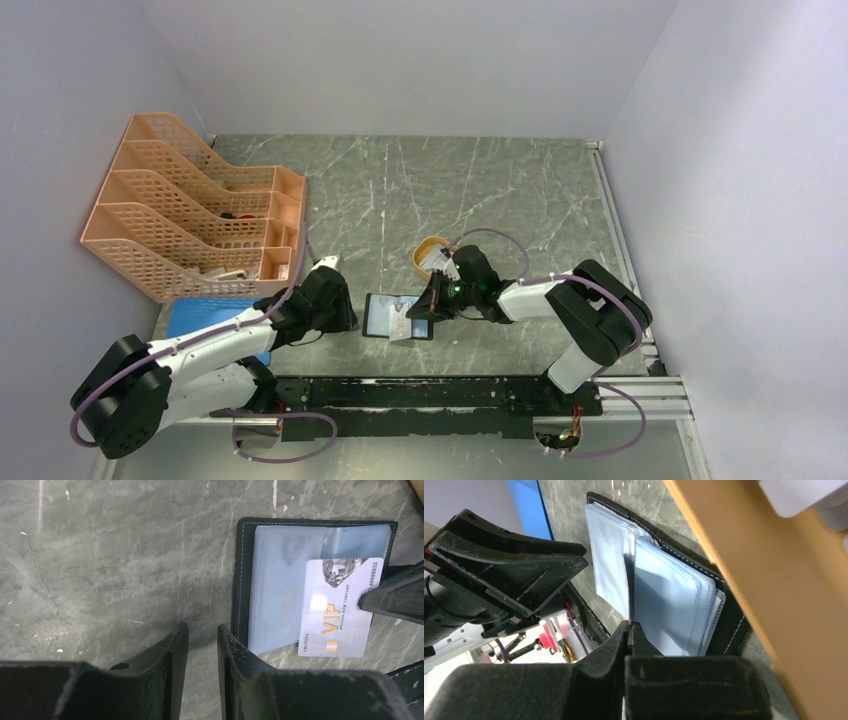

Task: Put the credit cards into the card holder
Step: Insert the credit card into the card holder.

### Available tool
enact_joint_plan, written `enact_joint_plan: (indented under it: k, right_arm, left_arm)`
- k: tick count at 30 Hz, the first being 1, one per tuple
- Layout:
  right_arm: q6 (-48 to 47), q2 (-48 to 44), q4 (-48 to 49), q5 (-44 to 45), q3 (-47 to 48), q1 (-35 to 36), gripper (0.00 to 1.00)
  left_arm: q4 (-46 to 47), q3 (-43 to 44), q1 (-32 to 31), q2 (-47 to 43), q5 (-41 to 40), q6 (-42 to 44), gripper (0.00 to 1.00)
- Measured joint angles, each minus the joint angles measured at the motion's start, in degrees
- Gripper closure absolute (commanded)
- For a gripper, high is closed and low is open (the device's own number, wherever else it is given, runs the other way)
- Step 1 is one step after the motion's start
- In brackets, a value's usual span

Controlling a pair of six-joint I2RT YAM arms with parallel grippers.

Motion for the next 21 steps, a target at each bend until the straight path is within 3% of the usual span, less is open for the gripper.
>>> enact_joint_plan:
  k: [21]
  right_arm:
    - [-0.8, 2.3, 1.3, 2.1, 1.1, -0.9, 1.0]
  left_arm:
    - [2.2, -0.3, 0.0, 1.0, 1.8, -0.2, 0.68]
